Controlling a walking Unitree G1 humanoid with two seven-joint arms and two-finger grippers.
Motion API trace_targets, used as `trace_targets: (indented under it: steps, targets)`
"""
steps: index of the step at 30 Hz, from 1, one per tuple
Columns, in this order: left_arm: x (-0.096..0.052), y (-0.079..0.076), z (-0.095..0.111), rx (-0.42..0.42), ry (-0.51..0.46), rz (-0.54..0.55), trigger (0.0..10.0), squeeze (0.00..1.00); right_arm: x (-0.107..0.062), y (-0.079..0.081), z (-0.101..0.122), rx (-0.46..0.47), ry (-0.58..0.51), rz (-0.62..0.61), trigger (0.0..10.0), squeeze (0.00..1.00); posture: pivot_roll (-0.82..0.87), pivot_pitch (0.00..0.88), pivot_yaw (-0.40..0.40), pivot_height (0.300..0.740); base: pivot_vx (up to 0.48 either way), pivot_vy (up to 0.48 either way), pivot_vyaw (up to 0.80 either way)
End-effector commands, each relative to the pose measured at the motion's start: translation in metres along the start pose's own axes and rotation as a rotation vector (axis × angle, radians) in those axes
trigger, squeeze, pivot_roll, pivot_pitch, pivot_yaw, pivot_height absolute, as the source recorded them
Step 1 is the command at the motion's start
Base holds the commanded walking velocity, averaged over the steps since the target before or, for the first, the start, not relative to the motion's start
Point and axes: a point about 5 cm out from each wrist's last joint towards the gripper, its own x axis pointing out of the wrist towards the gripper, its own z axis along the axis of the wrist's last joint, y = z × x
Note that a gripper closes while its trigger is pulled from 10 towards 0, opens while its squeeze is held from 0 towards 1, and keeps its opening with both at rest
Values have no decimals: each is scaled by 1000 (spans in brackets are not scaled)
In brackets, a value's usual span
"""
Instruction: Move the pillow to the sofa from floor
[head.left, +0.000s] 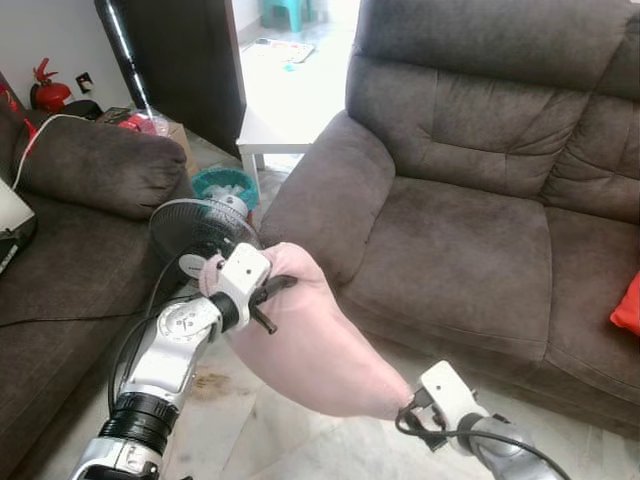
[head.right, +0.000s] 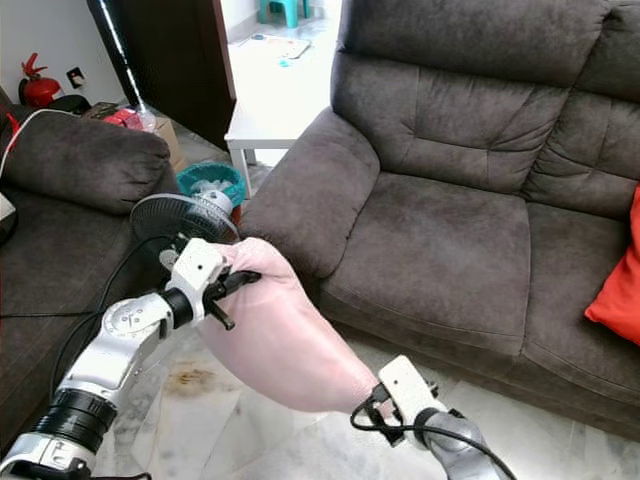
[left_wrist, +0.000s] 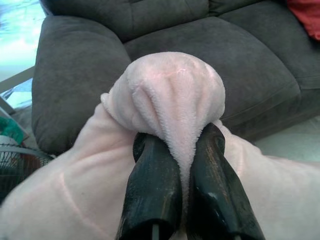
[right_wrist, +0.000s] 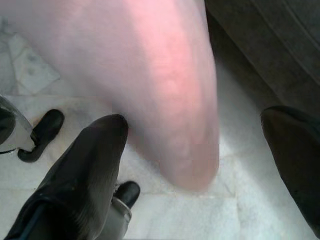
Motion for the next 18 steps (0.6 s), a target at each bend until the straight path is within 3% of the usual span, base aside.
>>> trace_targets:
  steps: [1, 2, 10, 18]
  targets:
    - [2, 4, 26, 55, -100, 1, 10000, 0, 1, 2, -6, 14, 29, -10, 10000, 243, 15, 44, 23, 740, 0, 0, 0]
    - [3, 5, 27, 56, -104, 3, 10000, 0, 1, 3, -7, 20, 38, -4, 10000, 0, 17, 46, 23, 740, 0, 0, 0]
    - [7, 5, 31, 56, -124, 15, 10000, 0, 3, 11, -16, 5, 76, 25, 10000, 0, 15, 48, 22, 740, 0, 0, 0]
    - [12, 0, 40, 46, -164, 4, 10000, 0, 9, 31, -24, 43, 102, 93, 10000, 0, 22, 48, 22, 740, 0, 0, 0]
